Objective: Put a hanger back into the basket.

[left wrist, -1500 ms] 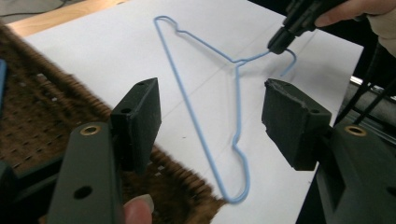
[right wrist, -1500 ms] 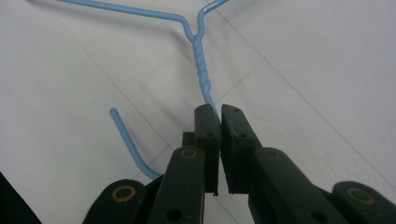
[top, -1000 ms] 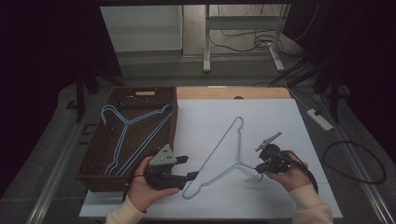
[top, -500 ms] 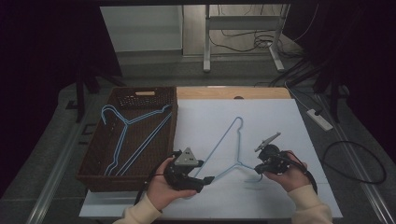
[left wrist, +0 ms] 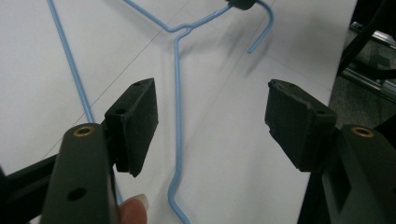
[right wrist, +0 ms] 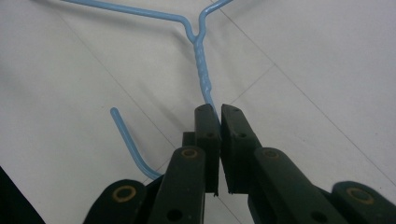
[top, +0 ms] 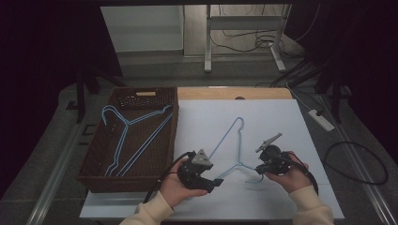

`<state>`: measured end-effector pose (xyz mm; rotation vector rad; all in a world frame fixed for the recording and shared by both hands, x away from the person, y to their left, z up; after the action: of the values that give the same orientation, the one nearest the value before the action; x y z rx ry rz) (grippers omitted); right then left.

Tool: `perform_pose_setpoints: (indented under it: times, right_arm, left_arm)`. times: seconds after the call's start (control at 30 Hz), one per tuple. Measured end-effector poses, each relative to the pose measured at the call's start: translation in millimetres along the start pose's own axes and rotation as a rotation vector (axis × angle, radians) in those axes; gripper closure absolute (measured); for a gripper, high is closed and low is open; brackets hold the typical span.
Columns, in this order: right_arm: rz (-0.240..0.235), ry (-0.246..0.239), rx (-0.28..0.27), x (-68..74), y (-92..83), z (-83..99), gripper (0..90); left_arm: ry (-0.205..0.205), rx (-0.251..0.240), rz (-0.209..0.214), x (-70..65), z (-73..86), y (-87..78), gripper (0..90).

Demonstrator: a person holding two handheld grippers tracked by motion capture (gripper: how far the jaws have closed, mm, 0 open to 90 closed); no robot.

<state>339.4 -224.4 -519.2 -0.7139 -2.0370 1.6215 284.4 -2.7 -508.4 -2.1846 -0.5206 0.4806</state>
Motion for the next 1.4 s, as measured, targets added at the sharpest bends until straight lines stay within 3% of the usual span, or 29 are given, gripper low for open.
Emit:
perform_pose_setpoints:
  times: [0.27,0.5,0.97,1.3,1.4]
  right_arm:
    - [0.001,-0.001,-0.009,1.2,-1.6,-0.8,86.4]
    - [0.002,-0.001,-0.014,1.6,-2.4,-1.2,86.4]
    - [0.001,-0.004,-0.016,1.9,-4.2,-1.3,86.5]
    - [0.008,-0.006,-0.022,2.6,-6.2,-2.2,86.6]
    - [0.009,-0.007,-0.032,3.1,-8.0,-2.5,86.6]
  left_arm:
    - [-0.026,0.045,0.007,8.5,-1.4,20.3,34.7]
    - [-0.035,0.053,0.010,12.6,-2.4,30.1,35.0]
    - [-0.030,0.112,0.009,18.7,-4.4,60.6,38.2]
    - [-0.030,0.147,0.035,20.3,-5.9,72.5,64.9]
    - [-0.028,0.160,0.039,19.8,-5.3,73.6,76.9]
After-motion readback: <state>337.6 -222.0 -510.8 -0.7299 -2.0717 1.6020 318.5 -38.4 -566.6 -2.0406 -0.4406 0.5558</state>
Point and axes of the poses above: each handheld gripper's, and its own axes: y roughly forward along the jaws, z roughly out of its underside, x roughly to its left, the point moved 6 cm from there along y, roughly forward along the jaws, and after that the axes turned 8 degrees about x, right-handed, at the moved point
